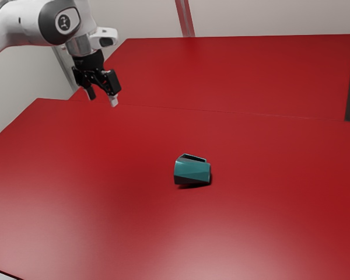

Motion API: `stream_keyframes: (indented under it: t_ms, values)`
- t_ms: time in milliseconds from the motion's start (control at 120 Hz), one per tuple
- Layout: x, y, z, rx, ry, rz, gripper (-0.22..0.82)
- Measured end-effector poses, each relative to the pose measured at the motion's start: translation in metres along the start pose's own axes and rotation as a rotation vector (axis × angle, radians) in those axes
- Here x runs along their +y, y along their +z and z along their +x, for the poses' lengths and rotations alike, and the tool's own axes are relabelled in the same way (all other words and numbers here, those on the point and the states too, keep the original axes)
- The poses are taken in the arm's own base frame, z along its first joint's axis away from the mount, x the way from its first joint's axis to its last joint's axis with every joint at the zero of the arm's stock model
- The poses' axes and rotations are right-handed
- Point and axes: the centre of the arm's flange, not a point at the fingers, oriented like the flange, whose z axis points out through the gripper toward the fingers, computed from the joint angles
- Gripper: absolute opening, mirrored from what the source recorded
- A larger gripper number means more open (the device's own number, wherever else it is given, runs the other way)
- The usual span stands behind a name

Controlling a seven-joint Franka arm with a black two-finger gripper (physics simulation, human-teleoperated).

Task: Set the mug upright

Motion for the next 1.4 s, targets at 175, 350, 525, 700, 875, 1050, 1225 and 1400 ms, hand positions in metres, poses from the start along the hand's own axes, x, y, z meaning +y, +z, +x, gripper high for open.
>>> stream_keyframes:
  t_ms: [175, 350, 525, 700, 875, 1050, 1225, 1400]
  values:
    - [-0.032, 0.037, -0.013, 0.007, -0.032, 0.016, 0.60]
    - [-0.056, 0.087, -0.060, 0.060, -0.042, 0.012, 0.60]
    - [-0.042, 0.128, -0.062, 0.216, 0.109, -0.009, 0.60]
    - [0.003, 0.172, -0.055, 0.402, 0.323, -0.098, 0.60]
    - [0.051, 0.219, -0.043, 0.545, 0.506, -0.014, 0.60]
    - [0.064, 0.236, -0.033, 0.636, 0.603, 0.108, 0.60]
    - [0.074, 0.251, -0.035, 0.664, 0.640, 0.146, 0.60]
    - [0.081, 0.270, -0.051, 0.665, 0.593, 0.112, 0.60]
